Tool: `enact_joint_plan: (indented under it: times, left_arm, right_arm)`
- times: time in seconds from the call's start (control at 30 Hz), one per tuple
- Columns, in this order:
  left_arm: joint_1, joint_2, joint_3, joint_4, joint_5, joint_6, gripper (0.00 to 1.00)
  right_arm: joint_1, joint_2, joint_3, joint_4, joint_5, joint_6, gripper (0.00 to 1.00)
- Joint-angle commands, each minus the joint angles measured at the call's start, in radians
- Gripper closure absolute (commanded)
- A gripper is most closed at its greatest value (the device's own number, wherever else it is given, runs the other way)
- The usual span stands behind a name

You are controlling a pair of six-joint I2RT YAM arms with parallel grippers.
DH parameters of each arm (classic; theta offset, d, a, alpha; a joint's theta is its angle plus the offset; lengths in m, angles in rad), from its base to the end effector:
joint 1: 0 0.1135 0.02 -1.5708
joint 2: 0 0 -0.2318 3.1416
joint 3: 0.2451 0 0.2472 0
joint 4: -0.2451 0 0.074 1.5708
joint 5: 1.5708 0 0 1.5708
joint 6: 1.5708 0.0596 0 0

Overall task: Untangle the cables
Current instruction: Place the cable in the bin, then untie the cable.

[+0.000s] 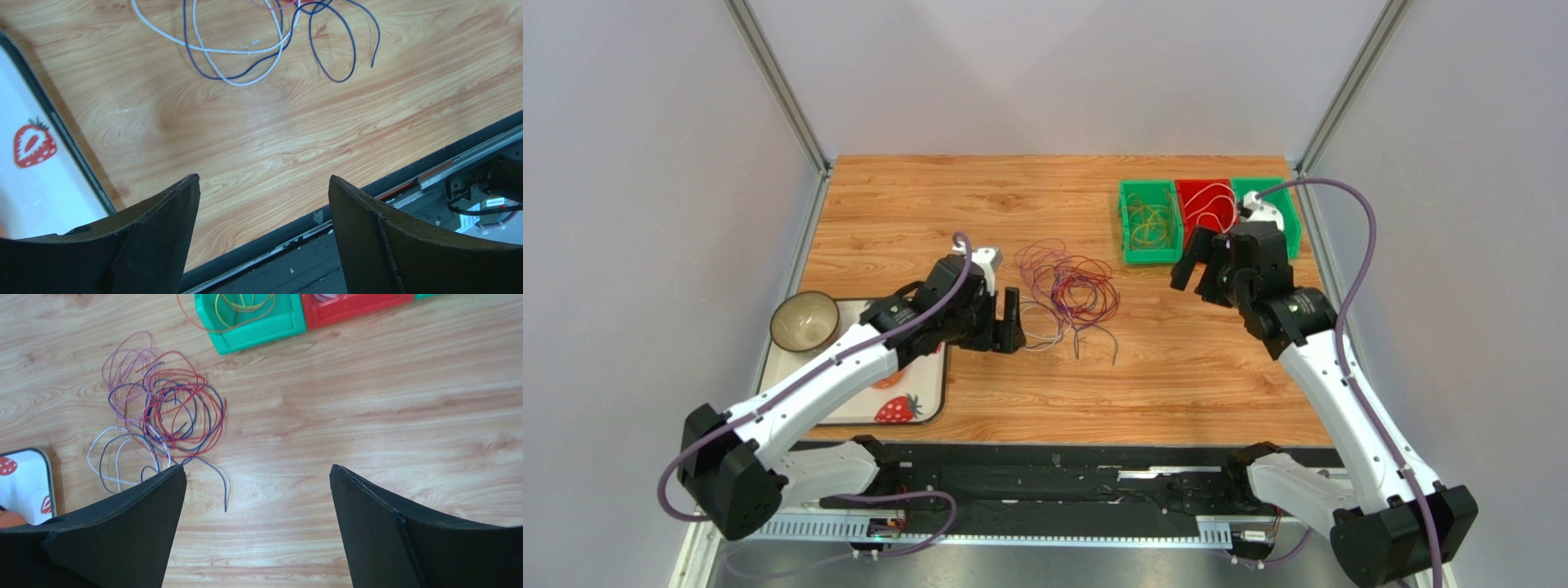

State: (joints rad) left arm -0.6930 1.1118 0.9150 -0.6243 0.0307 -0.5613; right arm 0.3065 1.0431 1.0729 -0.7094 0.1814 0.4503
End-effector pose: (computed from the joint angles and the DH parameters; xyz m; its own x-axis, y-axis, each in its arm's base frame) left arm 0.1952 -0.1645 0.2355 -0.8251 -0.0064 -0.5649 0.2545 0.8885 -0.3817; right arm 0.2362 0.0635 0.2975 -0.6104 0.2559 -0.7496 0.1141 0.9649 0.2365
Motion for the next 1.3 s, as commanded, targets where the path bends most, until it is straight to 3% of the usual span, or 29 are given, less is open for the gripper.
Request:
enact_joint_plan:
  times: [0.0, 0.3, 0.4, 0.8, 1.27]
  left_arm:
    - [0.001, 0.088, 0.09, 0.106, 0.052, -0.026, 0.16]
    - [0.001, 0.327, 0.298, 0.089, -0.029, 0.003, 0.19]
    - [0.004, 0.393, 0.34, 0.032, -0.141, -0.012, 0.19]
    - [0.156, 0.474, 0.324, -0.02, -0.219, -0.161, 0.23]
    - [0.219, 0.664, 0.374, -0.028, -0.146, -0.199, 0.31]
  right_arm:
    - [0.003, -0.072, -0.076, 0.013, -0.111, 0.085, 0.09]
    - [0.008, -0.149, -0.221, 0.068, -0.249, 0.157, 0.12]
    - [0.017, -0.144, -0.231, 0.064, -0.26, 0.154, 0.12]
    - [0.017, -0.117, -0.266, 0.111, -0.316, 0.128, 0.13]
    - [0.017, -0.1, -0.277, 0.123, -0.33, 0.1, 0.13]
